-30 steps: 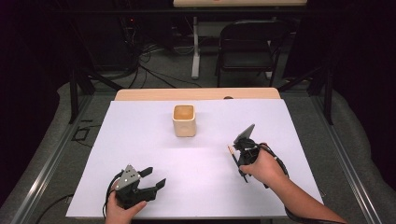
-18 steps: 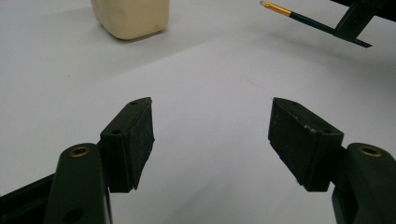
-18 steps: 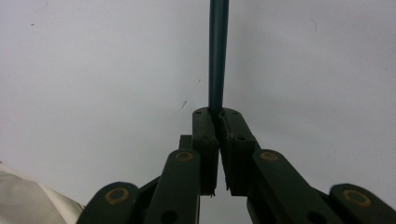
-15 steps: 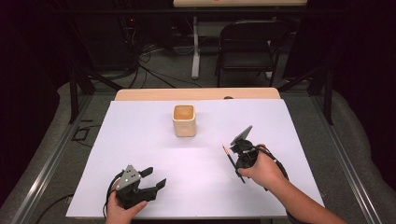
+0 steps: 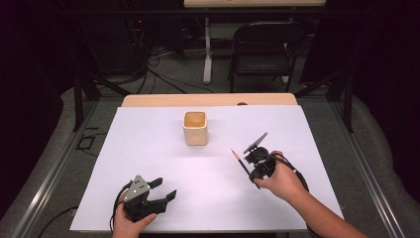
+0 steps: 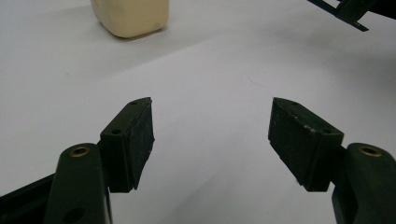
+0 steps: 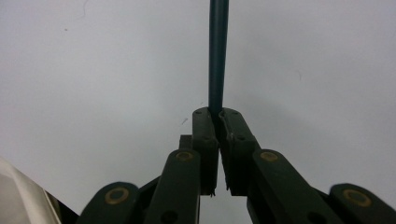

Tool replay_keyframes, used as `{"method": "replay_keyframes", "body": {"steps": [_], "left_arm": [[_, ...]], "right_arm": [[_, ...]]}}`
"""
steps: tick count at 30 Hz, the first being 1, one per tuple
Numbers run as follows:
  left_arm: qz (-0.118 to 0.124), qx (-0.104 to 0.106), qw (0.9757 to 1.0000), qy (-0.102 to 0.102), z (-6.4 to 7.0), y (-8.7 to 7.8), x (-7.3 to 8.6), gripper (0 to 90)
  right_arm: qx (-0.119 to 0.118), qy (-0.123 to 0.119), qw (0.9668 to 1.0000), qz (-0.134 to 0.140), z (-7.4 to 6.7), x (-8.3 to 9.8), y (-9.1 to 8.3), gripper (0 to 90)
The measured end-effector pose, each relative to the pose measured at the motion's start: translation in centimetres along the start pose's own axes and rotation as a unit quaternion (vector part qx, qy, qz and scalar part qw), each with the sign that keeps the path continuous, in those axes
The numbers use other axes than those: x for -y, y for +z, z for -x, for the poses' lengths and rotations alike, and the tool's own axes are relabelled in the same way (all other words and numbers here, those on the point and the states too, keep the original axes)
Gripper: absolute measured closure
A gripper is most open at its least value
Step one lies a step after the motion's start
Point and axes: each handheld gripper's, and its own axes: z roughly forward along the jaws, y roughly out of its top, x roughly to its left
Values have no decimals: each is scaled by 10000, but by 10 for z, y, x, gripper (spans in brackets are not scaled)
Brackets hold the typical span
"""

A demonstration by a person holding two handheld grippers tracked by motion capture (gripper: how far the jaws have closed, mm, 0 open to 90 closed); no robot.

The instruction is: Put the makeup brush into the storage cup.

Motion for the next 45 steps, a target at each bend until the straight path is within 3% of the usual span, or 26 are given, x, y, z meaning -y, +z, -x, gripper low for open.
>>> {"method": "replay_keyframes", "body": {"steps": [7,8,15,16,26,34,40,45], "left_arm": [[-1,-4,10000,-25,0,0,0,312],[-9,-9,10000,-19,-1,1,0,312],[-13,4,10000,-21,-1,1,1,312],[-9,3,10000,-26,-1,1,1,312],[-40,-2,10000,-21,-2,2,1,312],[-54,7,10000,-32,-2,3,1,312],[-71,11,10000,-22,-2,5,1,312],[-81,7,10000,-9,-2,5,1,312]], "right_arm": [[126,-527,9982,268,-2,-1,-5,849],[162,-731,9965,359,-2,-1,-5,849],[168,-1013,9932,549,-3,0,-3,849],[148,-1115,9913,681,-2,1,-3,849],[7,-1227,9869,1049,-2,3,-3,850],[131,-1551,9787,1336,-5,4,0,849],[125,-1545,9752,1583,-7,5,0,850],[26,-1565,9699,1865,-10,5,0,850]]}}
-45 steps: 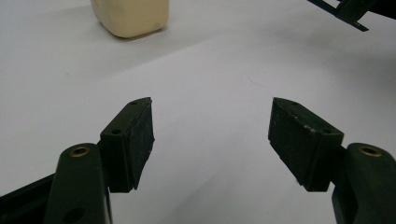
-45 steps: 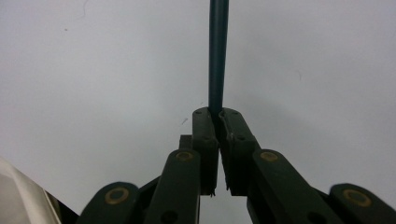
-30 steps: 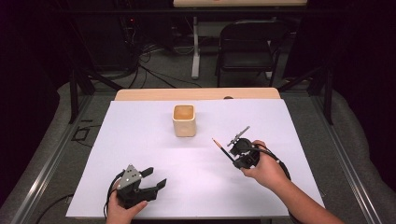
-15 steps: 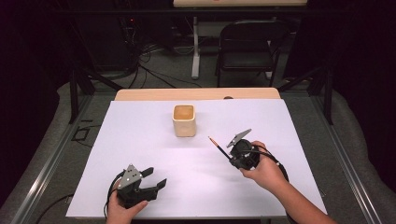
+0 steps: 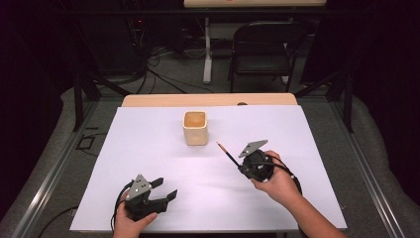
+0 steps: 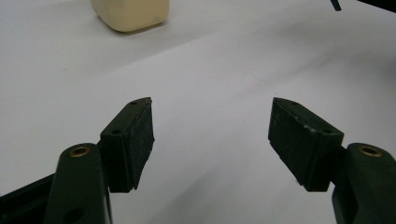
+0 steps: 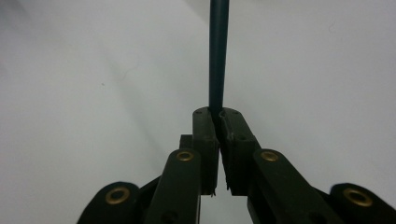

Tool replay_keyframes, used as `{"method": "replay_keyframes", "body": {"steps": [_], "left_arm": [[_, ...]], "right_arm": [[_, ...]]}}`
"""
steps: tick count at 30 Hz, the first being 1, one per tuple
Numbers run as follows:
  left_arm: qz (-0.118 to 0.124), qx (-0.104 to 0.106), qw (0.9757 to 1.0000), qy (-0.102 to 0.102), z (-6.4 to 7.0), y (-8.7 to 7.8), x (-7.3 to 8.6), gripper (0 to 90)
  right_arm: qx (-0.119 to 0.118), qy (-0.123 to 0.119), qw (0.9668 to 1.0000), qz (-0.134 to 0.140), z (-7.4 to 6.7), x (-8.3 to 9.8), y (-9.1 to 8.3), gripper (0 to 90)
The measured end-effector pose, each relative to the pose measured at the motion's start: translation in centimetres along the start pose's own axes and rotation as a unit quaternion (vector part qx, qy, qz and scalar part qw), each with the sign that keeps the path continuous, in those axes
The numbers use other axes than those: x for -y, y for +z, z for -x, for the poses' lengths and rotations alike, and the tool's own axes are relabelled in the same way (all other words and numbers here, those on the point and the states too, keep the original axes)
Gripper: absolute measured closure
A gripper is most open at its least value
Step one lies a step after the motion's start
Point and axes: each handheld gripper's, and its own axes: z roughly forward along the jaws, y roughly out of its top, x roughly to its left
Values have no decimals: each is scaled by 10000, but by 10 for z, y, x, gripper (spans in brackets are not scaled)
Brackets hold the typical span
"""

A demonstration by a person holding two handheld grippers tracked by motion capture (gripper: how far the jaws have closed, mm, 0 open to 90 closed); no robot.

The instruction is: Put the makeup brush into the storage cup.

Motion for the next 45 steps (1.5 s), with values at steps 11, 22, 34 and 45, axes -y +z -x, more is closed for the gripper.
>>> {"method": "replay_keyframes", "body": {"steps": [11,22,34,45], "left_arm": [[-11,-2,10000,5,-1,1,0,312],[-21,-54,10000,-37,-3,1,0,312],[-78,-77,9999,-67,-4,3,1,312],[-65,-194,9997,-134,-8,3,1,312]], "right_arm": [[-53,109,9986,514,-3,-3,0,850],[-188,199,9947,987,-10,-4,3,850],[-300,438,9858,1592,-7,5,-2,849],[-511,319,9822,1778,-22,8,0,850]]}}
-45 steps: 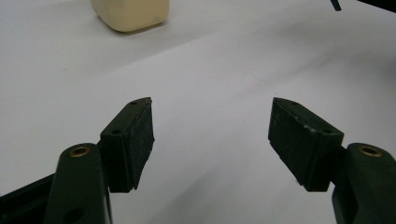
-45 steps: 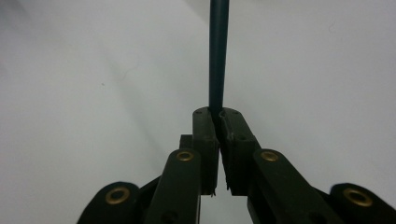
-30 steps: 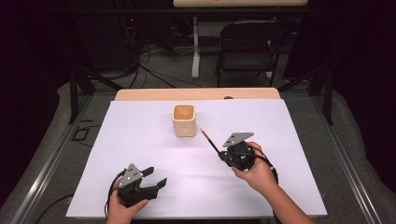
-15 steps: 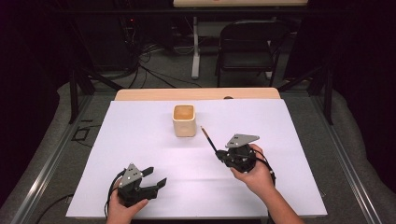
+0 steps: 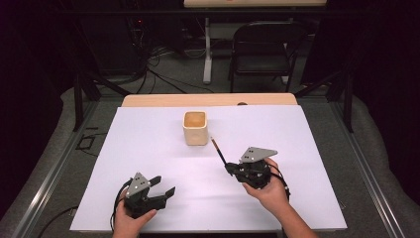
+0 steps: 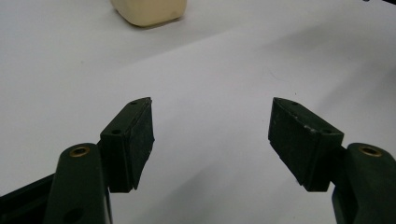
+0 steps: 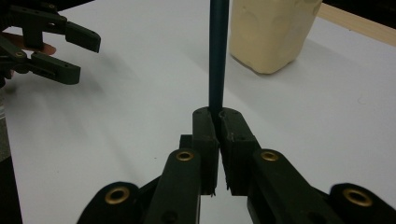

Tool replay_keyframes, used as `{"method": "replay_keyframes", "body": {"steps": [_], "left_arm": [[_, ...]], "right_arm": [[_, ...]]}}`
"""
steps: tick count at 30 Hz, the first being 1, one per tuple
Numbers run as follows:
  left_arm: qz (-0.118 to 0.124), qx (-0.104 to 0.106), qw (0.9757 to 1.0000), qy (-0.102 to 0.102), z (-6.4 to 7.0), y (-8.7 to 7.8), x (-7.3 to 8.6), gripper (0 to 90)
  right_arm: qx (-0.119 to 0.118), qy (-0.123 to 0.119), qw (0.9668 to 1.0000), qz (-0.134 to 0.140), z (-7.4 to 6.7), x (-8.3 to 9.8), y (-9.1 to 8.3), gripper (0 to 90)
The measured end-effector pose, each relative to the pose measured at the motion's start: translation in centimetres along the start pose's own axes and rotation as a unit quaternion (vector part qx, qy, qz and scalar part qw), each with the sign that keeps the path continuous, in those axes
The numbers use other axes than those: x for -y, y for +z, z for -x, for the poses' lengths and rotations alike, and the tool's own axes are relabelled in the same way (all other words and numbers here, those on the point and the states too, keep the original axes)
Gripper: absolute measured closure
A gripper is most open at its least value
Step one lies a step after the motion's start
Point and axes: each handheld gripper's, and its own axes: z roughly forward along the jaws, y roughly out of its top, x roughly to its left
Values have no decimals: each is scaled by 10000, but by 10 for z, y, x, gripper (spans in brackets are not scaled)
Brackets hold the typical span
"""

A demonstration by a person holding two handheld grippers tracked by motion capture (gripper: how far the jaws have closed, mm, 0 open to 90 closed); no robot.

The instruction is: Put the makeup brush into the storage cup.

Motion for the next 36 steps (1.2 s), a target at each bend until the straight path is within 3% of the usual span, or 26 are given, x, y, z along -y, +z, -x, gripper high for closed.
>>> {"method": "replay_keyframes", "body": {"steps": [21,29,36], "left_arm": [[331,-61,9994,-14,6,-10,-6,320],[634,73,9979,-121,14,-13,-24,363],[798,279,9964,2,28,-12,-45,382]], "right_arm": [[-156,-28,9982,580,-17,12,10,850],[-242,-14,9967,781,-19,14,13,850],[-298,46,9955,900,-21,17,12,850]]}}
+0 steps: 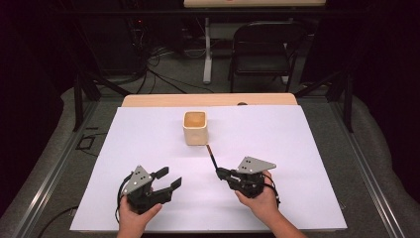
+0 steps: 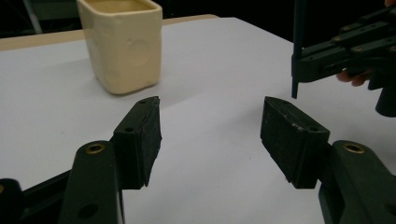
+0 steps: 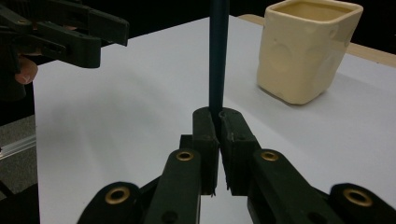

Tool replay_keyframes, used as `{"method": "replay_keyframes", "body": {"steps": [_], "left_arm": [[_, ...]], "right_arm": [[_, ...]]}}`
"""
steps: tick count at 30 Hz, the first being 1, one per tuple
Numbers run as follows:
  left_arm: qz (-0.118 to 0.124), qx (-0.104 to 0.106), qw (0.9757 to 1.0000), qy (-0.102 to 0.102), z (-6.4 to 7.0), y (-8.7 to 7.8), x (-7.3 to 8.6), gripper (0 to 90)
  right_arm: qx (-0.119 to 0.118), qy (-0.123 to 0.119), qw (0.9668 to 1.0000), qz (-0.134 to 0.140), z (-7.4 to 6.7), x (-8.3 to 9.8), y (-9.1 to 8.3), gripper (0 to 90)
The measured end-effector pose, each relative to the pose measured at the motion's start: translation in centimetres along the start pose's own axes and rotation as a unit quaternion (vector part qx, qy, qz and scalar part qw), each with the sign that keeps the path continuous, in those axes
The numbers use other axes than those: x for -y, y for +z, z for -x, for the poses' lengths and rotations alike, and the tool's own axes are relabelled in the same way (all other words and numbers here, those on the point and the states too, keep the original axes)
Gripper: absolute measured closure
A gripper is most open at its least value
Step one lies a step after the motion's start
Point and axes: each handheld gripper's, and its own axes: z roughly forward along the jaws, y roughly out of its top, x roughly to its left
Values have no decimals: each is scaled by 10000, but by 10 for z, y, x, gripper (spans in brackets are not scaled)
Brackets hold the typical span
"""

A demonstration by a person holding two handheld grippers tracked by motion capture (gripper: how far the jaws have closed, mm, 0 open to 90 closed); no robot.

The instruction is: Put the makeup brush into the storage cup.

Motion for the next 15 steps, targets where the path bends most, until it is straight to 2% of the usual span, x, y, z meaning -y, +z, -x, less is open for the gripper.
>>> {"method": "replay_keyframes", "body": {"steps": [6,8,15], "left_arm": [[49,143,9999,61,6,7,-11,381],[103,217,9997,24,8,13,-17,381],[119,295,9995,-4,11,20,-25,367]], "right_arm": [[-32,91,9999,84,-1,1,0,849],[-51,178,9998,88,-1,3,0,850],[-34,215,9997,104,-1,6,2,849]]}}
